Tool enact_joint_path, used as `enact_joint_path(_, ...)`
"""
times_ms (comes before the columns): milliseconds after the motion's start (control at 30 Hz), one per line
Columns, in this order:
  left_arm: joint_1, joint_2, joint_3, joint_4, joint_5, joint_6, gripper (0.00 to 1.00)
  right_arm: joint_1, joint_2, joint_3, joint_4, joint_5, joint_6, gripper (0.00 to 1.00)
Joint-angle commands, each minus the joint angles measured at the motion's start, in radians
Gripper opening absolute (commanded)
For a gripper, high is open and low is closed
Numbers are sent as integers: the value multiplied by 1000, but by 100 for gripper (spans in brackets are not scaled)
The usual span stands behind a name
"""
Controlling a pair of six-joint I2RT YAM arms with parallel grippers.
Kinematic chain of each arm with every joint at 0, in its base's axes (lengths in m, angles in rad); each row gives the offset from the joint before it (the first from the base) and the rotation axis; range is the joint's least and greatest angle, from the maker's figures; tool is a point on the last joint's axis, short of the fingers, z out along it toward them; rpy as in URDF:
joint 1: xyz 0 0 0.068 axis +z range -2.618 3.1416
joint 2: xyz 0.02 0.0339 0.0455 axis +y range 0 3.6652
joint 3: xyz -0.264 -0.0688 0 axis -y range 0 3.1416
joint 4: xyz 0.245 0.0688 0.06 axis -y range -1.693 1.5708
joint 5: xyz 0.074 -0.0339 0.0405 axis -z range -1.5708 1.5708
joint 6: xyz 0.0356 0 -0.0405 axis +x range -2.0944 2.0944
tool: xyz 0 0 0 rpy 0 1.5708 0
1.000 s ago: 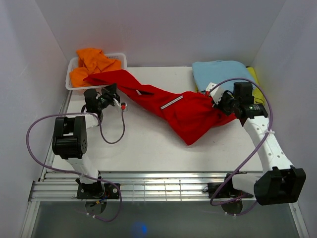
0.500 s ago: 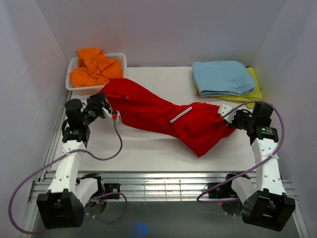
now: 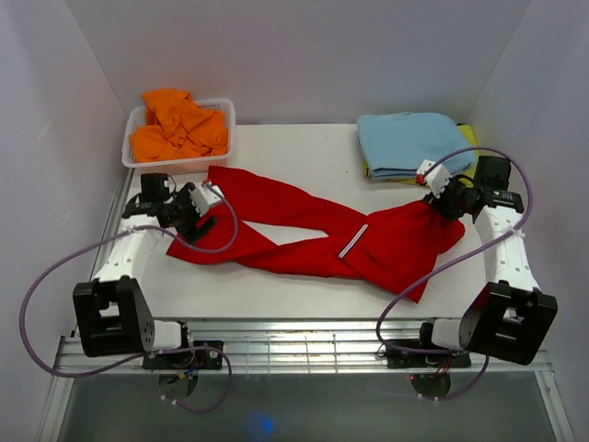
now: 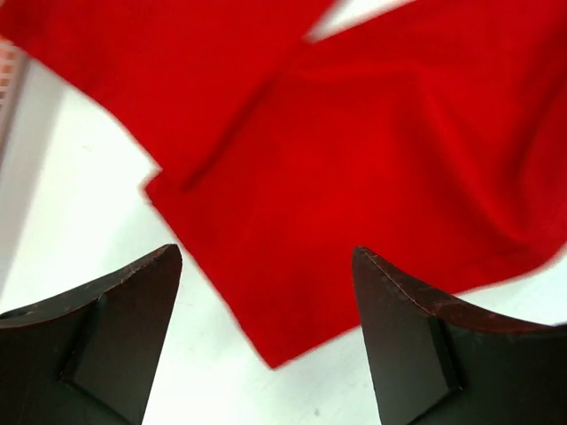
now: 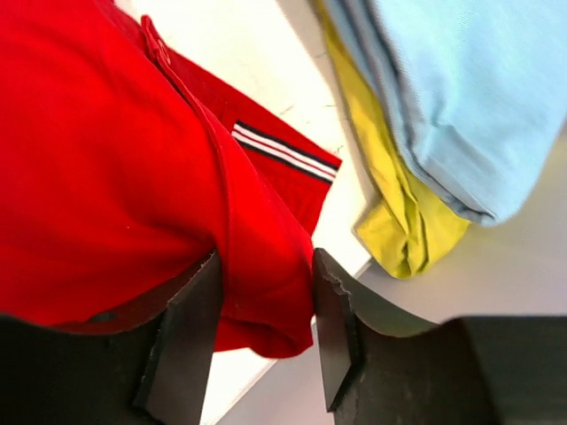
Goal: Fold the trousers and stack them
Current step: Move the trousers to the center of the board
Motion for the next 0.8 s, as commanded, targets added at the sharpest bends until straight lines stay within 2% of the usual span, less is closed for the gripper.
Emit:
enact_joint_path(0,19,107,203,-158,62,-208,88,-20,8,126,5,58,94,48)
enact_joint_path(100,38,191,368,-304,148,-151,86,-43,-7,176,-23,40,91,46)
enact_joint_path(233,44,280,459,-333,137,-214,86,-51,45,333,-207,-22,175,50)
enact_joint_path(333,44,322,427,-329,86,-243,85,-51,100,391,-268,13,201,53)
enact_joint_path(433,59,313,322,-287,20,-283,85,-66,122,373,-319,90,181,56)
enact_joint_path(533,102,269,240,-280,39,-265,86,-101,90,367,-402,37,151,61)
enact_joint_path(567,123,248,226,-287,71,-233,86,-104,71,364,-446,-18,138,62)
enact_joint_path(633,179,209,209,-338,125,-58,86,-98,18,347,-491,-62,93,71)
enact_joint_path(667,193,180,208,-394,166,56,85,-91,4,347,-515,-91,76,72)
enact_joint_path(700,203,161,199,-498,171,291,85,-62,-4,347,-569,-95,45,73)
enact_joint_path(767,226,83,113,-528,145,468,84,-30,-21,330,-607,-106,20,73)
